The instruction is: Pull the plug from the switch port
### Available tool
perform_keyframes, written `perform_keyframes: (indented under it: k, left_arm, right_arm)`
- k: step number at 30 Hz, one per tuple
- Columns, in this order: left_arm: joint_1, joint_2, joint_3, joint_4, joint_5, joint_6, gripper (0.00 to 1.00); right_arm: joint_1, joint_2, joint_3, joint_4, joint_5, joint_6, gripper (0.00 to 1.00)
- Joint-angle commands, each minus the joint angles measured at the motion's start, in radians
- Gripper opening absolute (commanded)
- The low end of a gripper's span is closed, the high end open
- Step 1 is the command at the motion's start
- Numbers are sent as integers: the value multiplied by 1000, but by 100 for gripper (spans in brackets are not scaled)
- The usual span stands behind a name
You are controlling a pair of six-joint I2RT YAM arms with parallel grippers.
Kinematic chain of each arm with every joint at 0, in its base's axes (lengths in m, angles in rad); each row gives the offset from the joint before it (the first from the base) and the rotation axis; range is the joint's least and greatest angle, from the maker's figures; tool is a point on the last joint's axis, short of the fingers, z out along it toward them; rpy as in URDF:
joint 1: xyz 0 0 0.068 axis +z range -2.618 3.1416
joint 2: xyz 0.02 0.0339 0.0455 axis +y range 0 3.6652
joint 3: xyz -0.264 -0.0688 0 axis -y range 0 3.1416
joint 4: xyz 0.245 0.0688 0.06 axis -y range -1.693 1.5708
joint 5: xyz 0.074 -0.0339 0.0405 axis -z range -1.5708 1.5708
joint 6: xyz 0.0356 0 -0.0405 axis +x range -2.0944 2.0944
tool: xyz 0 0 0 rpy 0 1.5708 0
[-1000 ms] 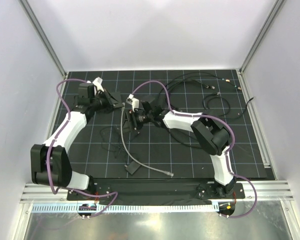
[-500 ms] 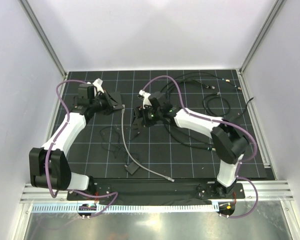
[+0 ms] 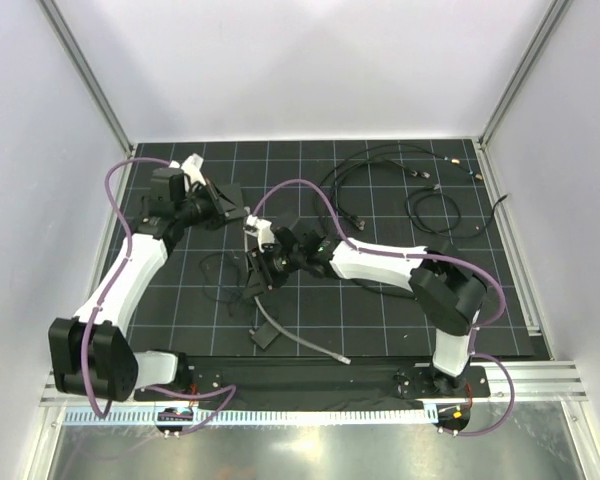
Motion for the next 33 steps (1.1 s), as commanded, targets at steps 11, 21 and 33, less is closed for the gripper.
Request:
perform_keyframes:
  k: [11, 21, 33]
  left_arm:
    - [-6, -215, 41, -123, -284, 42, 73]
    - [-6, -364, -14, -153, -288, 14, 77]
    - [-9, -554, -239, -141, -212, -50, 77]
  right_arm:
    - [-126, -177, 35, -216, 369, 38, 1]
    - [-486, 47, 258, -310, 382, -44, 1]
    - [-663, 436, 700, -366, 451, -35, 19]
